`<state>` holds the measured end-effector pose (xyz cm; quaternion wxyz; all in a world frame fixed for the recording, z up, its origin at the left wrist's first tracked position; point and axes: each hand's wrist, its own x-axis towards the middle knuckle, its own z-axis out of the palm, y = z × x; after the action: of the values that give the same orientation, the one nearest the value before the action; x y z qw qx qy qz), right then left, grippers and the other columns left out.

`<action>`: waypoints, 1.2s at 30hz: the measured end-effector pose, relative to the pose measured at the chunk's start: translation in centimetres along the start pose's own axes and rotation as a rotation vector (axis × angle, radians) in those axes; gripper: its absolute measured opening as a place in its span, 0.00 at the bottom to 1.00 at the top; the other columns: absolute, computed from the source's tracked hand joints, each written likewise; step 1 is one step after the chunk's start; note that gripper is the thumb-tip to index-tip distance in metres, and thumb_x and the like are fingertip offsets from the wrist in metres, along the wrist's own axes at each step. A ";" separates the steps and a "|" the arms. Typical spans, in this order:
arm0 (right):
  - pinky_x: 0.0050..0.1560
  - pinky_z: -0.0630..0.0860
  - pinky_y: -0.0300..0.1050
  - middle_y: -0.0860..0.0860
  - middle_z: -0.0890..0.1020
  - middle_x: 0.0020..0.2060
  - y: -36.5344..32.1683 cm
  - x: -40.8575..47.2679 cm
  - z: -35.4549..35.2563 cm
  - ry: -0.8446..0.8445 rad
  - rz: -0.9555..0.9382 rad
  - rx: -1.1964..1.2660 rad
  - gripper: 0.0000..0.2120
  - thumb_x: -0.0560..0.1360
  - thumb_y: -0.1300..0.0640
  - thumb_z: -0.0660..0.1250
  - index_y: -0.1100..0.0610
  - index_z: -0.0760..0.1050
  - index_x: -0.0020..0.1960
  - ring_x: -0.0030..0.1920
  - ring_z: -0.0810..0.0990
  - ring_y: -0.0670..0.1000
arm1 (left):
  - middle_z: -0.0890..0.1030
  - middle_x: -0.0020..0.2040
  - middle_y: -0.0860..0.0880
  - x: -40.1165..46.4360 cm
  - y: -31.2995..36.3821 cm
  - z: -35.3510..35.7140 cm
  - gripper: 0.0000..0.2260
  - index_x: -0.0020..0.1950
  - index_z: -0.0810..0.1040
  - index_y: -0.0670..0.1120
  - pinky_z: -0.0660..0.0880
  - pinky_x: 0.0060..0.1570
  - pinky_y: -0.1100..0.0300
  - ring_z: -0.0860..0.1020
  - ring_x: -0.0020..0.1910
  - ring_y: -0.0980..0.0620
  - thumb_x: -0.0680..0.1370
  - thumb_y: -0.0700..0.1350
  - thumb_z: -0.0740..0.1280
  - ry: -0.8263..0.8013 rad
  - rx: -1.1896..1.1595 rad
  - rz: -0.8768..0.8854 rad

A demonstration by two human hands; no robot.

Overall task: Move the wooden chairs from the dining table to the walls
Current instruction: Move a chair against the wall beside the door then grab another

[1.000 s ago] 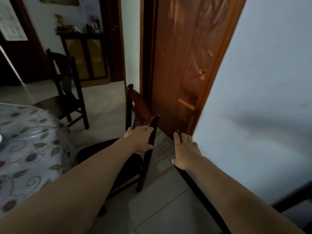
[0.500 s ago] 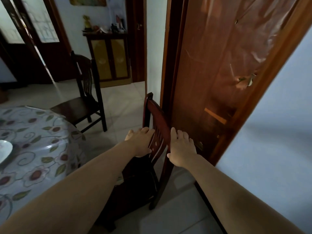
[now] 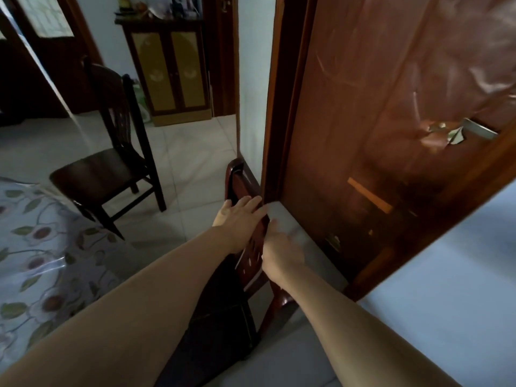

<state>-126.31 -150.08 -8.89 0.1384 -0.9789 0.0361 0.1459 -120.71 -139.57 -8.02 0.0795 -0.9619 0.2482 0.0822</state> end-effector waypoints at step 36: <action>0.47 0.76 0.48 0.56 0.81 0.52 12.1 -18.4 0.6 0.136 0.368 -0.032 0.23 0.77 0.55 0.67 0.59 0.62 0.67 0.51 0.82 0.56 | 0.78 0.56 0.47 -1.9 18.3 -3.8 0.11 0.58 0.77 0.46 0.71 0.49 0.54 0.76 0.58 0.46 0.76 0.39 0.66 0.205 0.229 0.863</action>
<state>-145.42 -161.00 -7.13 0.0911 -0.9655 0.2213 0.1030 -130.88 -155.26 -5.99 0.1189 -0.7588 0.6402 -0.0157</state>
